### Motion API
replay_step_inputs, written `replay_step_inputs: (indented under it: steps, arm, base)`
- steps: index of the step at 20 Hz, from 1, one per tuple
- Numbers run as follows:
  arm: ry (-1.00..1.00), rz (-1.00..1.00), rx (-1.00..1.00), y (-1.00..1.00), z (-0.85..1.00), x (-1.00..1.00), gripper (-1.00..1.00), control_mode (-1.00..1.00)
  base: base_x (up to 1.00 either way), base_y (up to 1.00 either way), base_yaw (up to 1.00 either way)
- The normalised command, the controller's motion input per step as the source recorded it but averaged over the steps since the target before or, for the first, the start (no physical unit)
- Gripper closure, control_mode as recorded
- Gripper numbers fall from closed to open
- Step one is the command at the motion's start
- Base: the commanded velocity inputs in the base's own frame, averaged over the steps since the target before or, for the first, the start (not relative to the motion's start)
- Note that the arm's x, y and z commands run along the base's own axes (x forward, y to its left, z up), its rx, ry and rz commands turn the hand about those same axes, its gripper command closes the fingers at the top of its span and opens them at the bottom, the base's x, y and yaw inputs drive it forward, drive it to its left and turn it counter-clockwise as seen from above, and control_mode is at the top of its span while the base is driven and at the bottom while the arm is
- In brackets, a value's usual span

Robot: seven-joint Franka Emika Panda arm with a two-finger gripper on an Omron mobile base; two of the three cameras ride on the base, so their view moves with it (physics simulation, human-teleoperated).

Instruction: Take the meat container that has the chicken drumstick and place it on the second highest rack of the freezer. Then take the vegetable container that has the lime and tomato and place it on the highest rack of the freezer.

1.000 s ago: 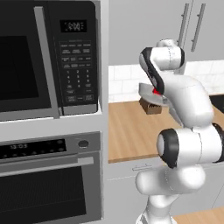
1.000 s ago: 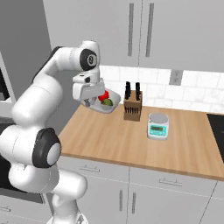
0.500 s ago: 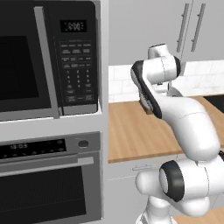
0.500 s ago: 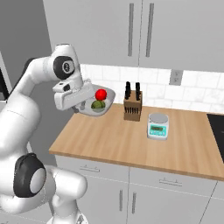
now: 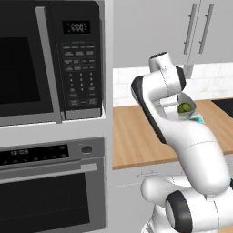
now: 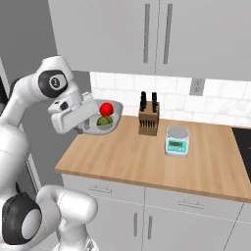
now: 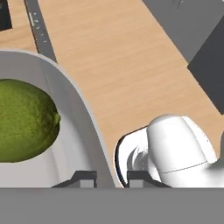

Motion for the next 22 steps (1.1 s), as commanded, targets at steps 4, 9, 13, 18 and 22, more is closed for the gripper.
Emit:
replay_step_inputs:
  steps: [4, 9, 13, 18, 22]
  arm:
    - [-0.08, 0.20, 0.00, 0.00, 0.00, -0.76, 1.00, -1.00]
    - [0.00, 0.00, 0.00, -0.28, 0.08, -0.35, 1.00, -1.00]
    - [0.00, 0.00, 0.00, -0.28, 0.09, -0.20, 1.00, -1.00]
    - [0.01, 0.02, 0.00, -0.03, 0.00, -0.01, 1.00, -1.00]
    - [0.03, 0.00, 0.00, 0.00, 0.00, 0.00, 1.00, -1.00]
  base:
    - [0.00, 0.00, 0.00]
    - [0.00, 0.00, 0.00]
    - [0.00, 0.00, 0.00]
    - [0.00, 0.00, 0.00]
    - [0.00, 0.00, 0.00]
